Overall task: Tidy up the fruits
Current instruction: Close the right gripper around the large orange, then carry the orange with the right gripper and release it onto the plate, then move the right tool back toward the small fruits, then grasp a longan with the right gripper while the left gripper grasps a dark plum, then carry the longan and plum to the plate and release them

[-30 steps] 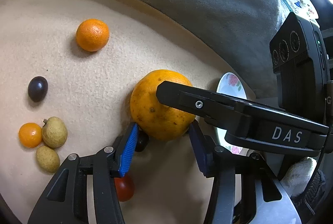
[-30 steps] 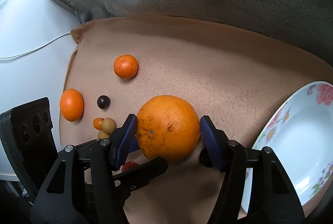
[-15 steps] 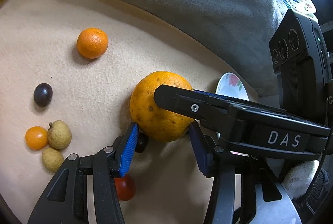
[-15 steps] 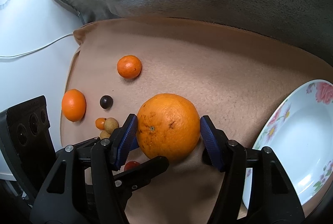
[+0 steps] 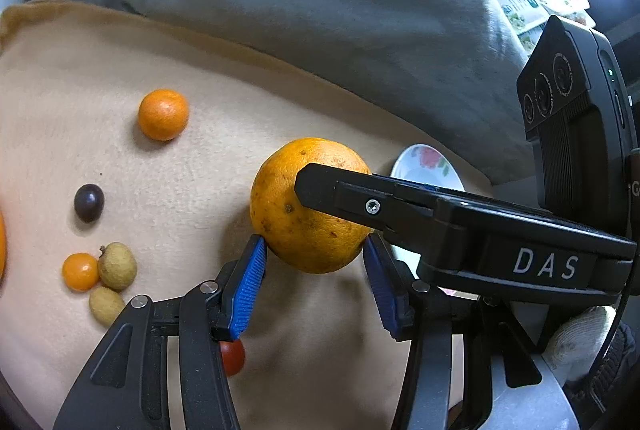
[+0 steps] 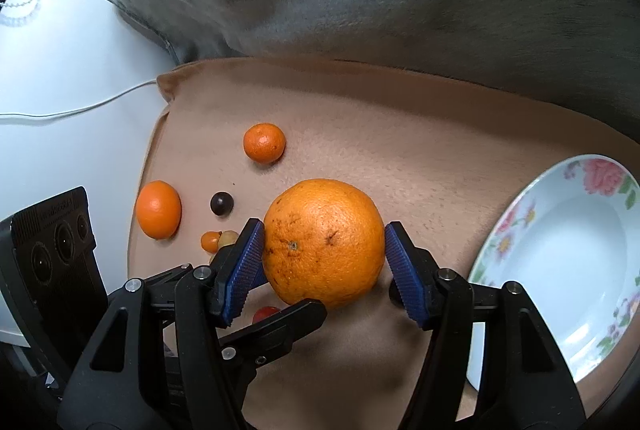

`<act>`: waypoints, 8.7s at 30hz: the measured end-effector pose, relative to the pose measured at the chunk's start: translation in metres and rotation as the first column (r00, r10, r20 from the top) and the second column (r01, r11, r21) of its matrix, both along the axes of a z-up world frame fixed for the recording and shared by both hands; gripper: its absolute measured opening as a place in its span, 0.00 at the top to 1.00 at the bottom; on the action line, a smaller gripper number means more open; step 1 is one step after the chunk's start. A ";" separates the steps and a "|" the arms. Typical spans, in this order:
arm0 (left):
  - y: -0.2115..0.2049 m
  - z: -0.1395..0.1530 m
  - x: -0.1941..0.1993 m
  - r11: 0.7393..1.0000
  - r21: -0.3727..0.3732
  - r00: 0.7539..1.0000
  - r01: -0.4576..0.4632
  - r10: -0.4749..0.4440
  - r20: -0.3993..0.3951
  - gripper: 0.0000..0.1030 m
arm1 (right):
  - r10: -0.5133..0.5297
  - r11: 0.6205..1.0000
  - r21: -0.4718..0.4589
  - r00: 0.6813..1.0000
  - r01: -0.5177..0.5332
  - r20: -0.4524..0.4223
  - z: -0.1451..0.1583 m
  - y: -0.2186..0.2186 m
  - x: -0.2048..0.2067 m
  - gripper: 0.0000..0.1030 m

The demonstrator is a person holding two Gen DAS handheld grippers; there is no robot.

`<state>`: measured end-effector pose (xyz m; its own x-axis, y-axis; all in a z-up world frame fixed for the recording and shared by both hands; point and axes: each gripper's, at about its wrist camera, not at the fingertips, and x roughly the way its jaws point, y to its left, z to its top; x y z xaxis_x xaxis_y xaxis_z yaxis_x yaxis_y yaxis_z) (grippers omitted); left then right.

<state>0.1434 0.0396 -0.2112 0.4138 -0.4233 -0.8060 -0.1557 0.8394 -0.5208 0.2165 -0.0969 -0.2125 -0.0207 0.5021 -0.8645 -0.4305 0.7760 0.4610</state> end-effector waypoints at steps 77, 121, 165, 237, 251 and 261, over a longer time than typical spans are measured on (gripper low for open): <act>-0.090 0.033 -0.020 0.975 -0.003 0.974 0.221 -0.220 0.058 0.52 | -0.368 0.924 -0.044 0.914 0.380 0.173 0.057 -0.195 -0.035 0.30; 0.098 -0.027 -0.109 0.956 0.056 0.950 -0.289 0.294 -0.104 0.60 | 0.135 0.988 -0.094 0.977 -0.120 0.166 0.030 -0.004 -0.057 0.30; 0.087 -0.051 -0.073 0.962 0.127 0.955 -0.242 0.260 -0.145 0.77 | 0.277 0.943 -0.213 0.958 -0.256 0.074 -0.043 0.055 -0.060 0.62; -0.045 0.000 0.008 0.991 0.125 0.999 0.045 -0.042 -0.030 0.79 | -0.127 0.984 -0.101 0.972 0.149 0.196 0.035 -0.148 0.001 0.76; -0.088 0.001 0.045 0.982 0.127 0.990 0.139 -0.138 -0.021 0.79 | -0.227 0.963 -0.109 0.960 0.246 0.162 0.022 -0.197 0.000 0.76; -0.108 0.001 0.058 0.975 0.127 0.984 0.180 -0.178 -0.023 0.79 | -0.251 0.959 -0.099 0.958 0.266 0.141 0.016 -0.210 0.004 0.76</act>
